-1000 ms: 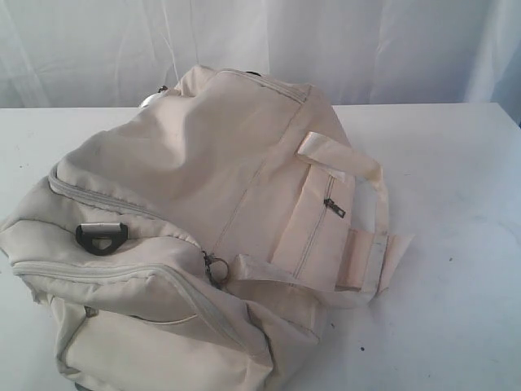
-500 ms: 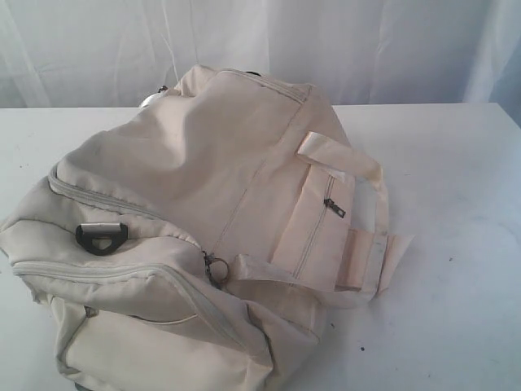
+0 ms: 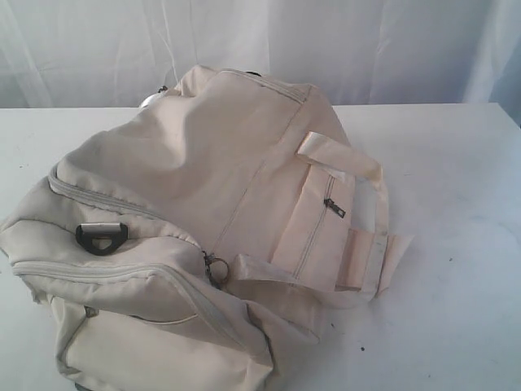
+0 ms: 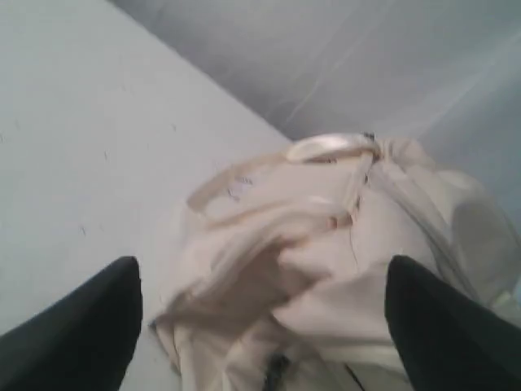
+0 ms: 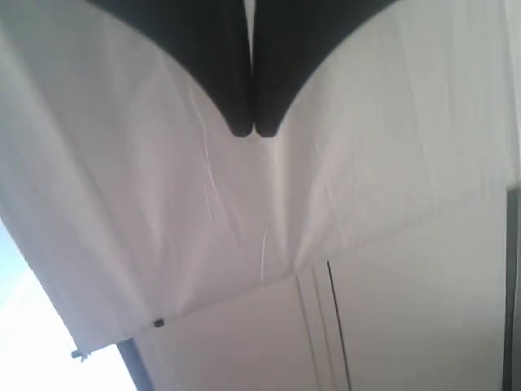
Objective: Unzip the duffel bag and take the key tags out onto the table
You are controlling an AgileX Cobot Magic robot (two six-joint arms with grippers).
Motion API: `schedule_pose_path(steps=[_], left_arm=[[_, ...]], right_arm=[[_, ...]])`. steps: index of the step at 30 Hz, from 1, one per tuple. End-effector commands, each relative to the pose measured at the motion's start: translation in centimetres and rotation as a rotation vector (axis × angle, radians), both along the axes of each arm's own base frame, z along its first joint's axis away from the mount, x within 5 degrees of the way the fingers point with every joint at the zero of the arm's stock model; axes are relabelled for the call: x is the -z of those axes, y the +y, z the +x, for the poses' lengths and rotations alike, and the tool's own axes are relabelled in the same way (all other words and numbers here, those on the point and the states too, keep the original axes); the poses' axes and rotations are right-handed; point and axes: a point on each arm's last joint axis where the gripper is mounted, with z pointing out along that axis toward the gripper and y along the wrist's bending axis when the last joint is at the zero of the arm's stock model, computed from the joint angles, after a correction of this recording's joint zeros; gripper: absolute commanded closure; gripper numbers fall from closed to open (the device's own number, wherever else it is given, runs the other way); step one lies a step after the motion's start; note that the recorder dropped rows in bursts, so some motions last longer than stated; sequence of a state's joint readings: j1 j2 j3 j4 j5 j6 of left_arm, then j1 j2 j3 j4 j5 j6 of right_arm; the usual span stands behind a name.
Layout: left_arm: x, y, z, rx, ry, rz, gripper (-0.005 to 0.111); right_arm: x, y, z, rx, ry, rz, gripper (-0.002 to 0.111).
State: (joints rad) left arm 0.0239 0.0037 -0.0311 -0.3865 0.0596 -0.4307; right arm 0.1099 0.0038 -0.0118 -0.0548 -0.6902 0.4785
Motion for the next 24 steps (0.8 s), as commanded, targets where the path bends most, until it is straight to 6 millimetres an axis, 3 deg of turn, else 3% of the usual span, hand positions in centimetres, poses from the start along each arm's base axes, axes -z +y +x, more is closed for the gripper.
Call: schedule_pose_path(steps=[1,3,6,8,10,11,14,15,18,20,24], left_arm=[[-1.2,-1.9,-1.2,0.200,0.142,-0.101,0.023],[-2.8,-3.4,-1.5,0.377,0.048,-0.190,0.025],[-3.5,-4.3,-1.3,0.489,-0.011,-0.269,0.030],[-2.9,-4.4,-0.8,0.492,0.052,-0.289,0.030],[-2.9,-4.4,-0.2,0.488,0.096,-0.347,0.030],[-2.9,-4.5,0.2,0.487,0.116,-0.377,0.030],[-2.5,-4.7,0.9,0.506,0.196,-0.416,0.030],[-2.4,-4.8,1.0,0.508,0.219,-0.422,0.030],[-2.1,-4.7,1.7,0.482,0.262,-0.455,0.033],[-2.0,-4.5,2.0,0.454,0.262,-0.446,0.037],[-2.3,-4.5,2.4,0.459,0.229,-0.458,0.037]], right_arm=[[-0.9,-0.4,0.3,-0.167,0.143,0.246,0.108],[-2.3,0.0,0.1,-0.151,0.220,0.169,0.108],[-5.4,0.9,1.3,-0.143,0.293,0.034,0.108],[-7.8,1.7,3.6,-0.204,0.360,-0.006,0.108],[-9.3,3.6,7.2,-0.362,0.429,-0.071,0.108],[-9.6,5.1,10.3,-0.485,0.505,-0.146,0.108],[-8.3,8.0,17.6,-0.832,0.728,-0.141,0.108],[-8.1,8.5,18.9,-0.896,0.738,-0.135,0.108],[-4.4,9.2,24.2,-1.004,0.857,0.031,0.108],[-2.1,9.4,26.1,-1.083,0.949,0.203,0.108],[-0.7,10.2,27.4,-1.153,0.874,0.096,0.108]])
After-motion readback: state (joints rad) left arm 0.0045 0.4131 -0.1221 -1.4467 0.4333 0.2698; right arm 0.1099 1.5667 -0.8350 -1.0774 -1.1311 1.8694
